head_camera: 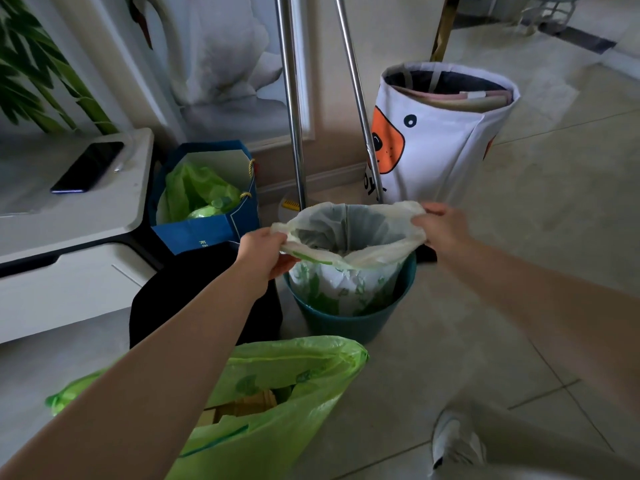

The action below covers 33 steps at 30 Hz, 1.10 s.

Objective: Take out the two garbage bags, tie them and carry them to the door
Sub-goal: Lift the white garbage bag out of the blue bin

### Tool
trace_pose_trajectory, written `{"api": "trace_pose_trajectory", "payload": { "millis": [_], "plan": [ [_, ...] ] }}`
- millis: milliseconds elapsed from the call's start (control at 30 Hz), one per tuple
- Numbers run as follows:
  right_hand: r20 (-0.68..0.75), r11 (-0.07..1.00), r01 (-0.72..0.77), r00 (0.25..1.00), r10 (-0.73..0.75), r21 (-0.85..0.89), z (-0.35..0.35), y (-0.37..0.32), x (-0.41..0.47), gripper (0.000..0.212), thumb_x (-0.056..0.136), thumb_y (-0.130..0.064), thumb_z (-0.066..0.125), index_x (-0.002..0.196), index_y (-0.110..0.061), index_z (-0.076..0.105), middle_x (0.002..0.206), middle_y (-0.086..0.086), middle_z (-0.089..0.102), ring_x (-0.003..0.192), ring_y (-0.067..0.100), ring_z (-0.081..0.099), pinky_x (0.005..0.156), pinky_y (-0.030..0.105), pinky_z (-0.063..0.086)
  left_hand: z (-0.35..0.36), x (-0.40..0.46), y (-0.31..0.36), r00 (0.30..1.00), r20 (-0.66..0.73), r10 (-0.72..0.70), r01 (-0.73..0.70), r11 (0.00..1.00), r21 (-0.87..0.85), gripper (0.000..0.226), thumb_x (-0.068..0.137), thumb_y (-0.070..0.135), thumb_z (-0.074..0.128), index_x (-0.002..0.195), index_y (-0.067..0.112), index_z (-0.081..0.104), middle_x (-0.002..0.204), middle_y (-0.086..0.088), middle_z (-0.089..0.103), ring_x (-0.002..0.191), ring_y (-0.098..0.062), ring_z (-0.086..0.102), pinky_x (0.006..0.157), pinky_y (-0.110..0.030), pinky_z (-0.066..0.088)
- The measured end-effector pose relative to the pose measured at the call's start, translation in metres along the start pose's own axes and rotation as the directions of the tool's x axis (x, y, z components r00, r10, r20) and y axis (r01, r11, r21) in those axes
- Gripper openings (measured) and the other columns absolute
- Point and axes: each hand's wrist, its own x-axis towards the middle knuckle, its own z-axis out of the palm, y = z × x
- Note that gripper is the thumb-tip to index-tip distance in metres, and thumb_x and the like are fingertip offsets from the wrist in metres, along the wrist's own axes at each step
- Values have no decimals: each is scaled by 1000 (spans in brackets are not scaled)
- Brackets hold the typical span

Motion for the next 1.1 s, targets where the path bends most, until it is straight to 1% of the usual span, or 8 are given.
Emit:
{"api": "trace_pose_trajectory", "payload": {
  "millis": [100, 267, 433, 567, 633, 767, 900, 1100],
  "plan": [
    [62, 995, 33, 997, -39, 91, -5, -11, -8, 29, 78, 5, 60, 71, -22, 68, 75, -1, 66, 63, 12, 64, 54, 25, 52, -9, -5, 4, 982, -27, 185, -186, 982, -14, 17, 93, 11, 52, 90, 20, 67, 78, -3, 67, 61, -13, 67, 53, -26, 55],
    [185, 944, 130, 980, -75, -303, -42, 0, -32, 26, 76, 1, 65, 61, -19, 62, 59, 1, 56, 56, 11, 49, 53, 22, 41, -50, -18, -10, 980, -115, 162, -157, 986, 55, 14, 92, 8, 48, 87, 14, 60, 89, -12, 67, 74, -25, 71, 56, -30, 57],
    [161, 919, -33, 982, 104, -393, -70, 22, -41, 18, 76, 0, 60, 64, -12, 54, 59, 11, 47, 53, 21, 41, 51, 26, 34, -79, -30, -27, 992, -73, -102, 122, 914, 388, 16, 90, 11, 54, 104, 3, 55, 84, -16, 69, 63, -27, 70, 55, -34, 55],
    [175, 912, -315, 914, 366, -262, -70, 25, -43, 7, 80, -15, 62, 82, -14, 55, 70, 7, 50, 56, 20, 48, 56, 28, 43, -73, -27, -14, 998, 22, 50, -53, 800, 598, 49, 79, 12, 67, 125, 12, 49, 109, -10, 59, 86, -24, 61, 73, -38, 54],
    [252, 874, -421, 843, 476, -245, -67, 24, -44, 23, 82, -31, 67, 91, -12, 57, 78, 9, 57, 63, 23, 56, 57, 30, 50, -58, -18, -1, 989, 107, 98, -143, 779, 611, 60, 77, 14, 69, 133, 12, 48, 117, -6, 57, 96, -23, 58, 81, -38, 51],
    [346, 830, -508, 754, 558, -231, -50, 24, -48, 31, 84, -37, 66, 98, -11, 57, 85, 15, 65, 67, 28, 65, 55, 34, 56, -27, 7, 16, 958, 166, 236, -279, 611, 741, 58, 76, 31, 73, 129, 12, 56, 119, -7, 61, 102, -22, 57, 86, -30, 47],
    [307, 856, -503, 801, 513, -120, -34, 27, -43, 20, 89, -18, 61, 104, -6, 56, 80, 14, 62, 64, 23, 63, 47, 30, 56, -7, 21, 20, 951, 232, 205, -295, 375, 879, 44, 72, 49, 74, 94, 12, 70, 84, -2, 68, 64, -9, 57, 52, -22, 42],
    [117, 934, -341, 928, 353, -112, -32, 17, -32, 15, 82, 2, 54, 86, -13, 55, 65, 6, 52, 51, 13, 47, 46, 26, 49, 6, 28, 27, 951, 244, 192, -295, 311, 903, 44, 73, 53, 71, 78, 10, 76, 73, -4, 68, 70, -18, 64, 58, -29, 48]
  ]
}}
